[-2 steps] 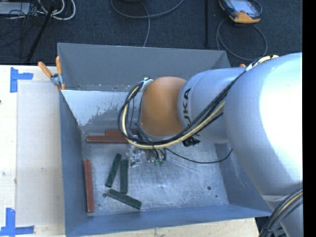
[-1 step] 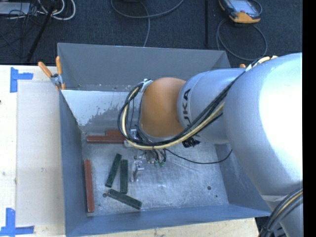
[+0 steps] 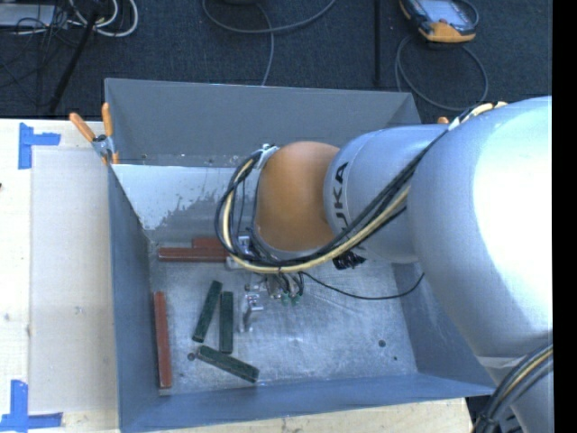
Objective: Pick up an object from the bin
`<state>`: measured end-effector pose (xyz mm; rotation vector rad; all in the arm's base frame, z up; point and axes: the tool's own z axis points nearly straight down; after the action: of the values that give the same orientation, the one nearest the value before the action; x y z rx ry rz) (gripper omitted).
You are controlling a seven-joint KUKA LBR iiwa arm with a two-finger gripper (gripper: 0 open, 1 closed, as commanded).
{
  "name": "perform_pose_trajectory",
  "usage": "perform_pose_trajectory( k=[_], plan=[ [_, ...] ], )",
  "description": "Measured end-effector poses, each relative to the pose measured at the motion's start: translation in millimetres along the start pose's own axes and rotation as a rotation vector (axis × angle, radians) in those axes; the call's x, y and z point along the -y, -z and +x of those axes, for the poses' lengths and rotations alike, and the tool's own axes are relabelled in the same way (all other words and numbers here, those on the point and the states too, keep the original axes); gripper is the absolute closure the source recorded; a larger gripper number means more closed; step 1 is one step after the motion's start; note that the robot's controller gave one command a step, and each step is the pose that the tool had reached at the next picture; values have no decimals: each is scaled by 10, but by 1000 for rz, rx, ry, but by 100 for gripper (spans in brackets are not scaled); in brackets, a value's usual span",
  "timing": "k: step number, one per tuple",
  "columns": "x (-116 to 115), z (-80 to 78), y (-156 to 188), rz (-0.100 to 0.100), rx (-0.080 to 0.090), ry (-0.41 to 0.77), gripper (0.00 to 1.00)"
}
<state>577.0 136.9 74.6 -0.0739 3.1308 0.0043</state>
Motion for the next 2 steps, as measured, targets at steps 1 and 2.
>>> perform_pose_trajectory(
  k=[1,2],
  plan=[
    [1,196,5,-2,10,-45,0],
    [-191,195,1,5,0,33,0]
  ],
)
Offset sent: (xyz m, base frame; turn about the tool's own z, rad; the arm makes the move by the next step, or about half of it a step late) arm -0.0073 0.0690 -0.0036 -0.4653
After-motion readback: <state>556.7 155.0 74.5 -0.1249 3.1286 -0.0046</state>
